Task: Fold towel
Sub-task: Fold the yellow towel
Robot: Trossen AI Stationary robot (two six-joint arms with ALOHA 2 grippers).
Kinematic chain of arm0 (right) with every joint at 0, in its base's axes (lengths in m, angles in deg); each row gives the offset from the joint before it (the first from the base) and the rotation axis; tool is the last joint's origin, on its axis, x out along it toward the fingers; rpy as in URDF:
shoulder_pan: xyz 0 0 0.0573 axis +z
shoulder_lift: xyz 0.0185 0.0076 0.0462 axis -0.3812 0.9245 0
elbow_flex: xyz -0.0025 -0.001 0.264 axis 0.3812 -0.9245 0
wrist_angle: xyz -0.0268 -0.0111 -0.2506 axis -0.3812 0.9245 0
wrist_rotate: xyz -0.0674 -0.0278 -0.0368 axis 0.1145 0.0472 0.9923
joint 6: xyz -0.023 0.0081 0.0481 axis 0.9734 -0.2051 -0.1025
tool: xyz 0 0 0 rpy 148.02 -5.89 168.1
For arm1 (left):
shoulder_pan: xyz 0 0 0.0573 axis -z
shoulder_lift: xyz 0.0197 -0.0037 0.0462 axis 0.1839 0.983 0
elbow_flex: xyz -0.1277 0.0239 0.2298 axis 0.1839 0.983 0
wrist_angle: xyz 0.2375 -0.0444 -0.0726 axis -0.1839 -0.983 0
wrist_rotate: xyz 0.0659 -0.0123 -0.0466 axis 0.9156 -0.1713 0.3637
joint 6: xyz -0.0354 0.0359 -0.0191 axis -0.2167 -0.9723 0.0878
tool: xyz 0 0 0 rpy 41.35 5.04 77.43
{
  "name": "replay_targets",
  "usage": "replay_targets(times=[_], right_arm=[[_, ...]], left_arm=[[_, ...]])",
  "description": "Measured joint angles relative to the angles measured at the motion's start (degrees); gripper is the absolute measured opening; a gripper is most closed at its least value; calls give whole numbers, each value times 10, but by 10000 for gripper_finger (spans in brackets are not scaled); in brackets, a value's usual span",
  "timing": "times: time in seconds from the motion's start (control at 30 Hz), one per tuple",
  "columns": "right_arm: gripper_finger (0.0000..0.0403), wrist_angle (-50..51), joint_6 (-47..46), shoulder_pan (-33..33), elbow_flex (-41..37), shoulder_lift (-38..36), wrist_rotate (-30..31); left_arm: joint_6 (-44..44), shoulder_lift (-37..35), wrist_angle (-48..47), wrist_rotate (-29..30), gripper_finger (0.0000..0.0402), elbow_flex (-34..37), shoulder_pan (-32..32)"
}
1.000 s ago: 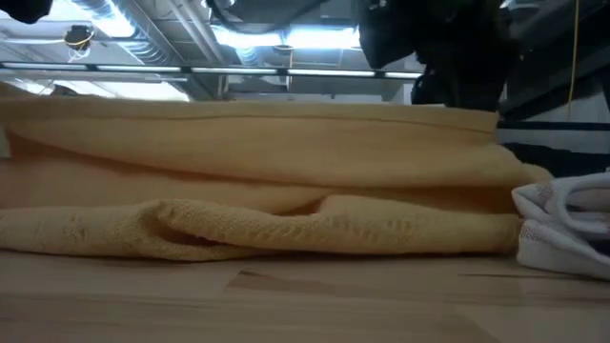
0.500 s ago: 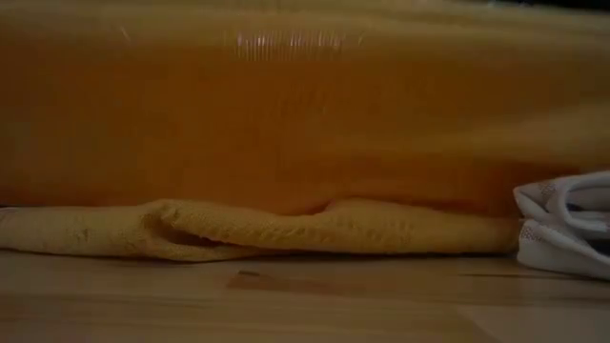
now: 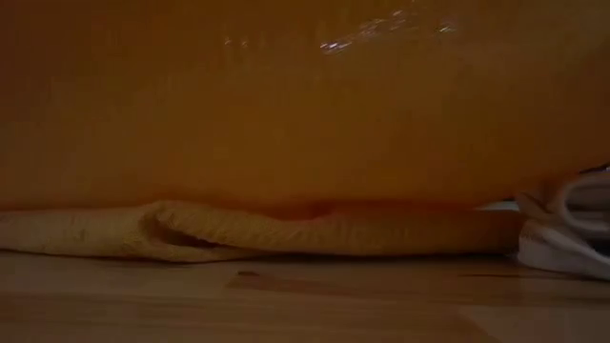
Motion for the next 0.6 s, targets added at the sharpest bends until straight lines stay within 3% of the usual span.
replay_targets(times=[0.23, 0.6], right_arm=[[7, 2, -16, -6, 0, 27, 15], [7, 101, -10, -78, 0, 51, 11]], left_arm=[[73, 0, -30, 4, 0, 0, 1], [228, 0, -118, 75, 0, 0, 0]])
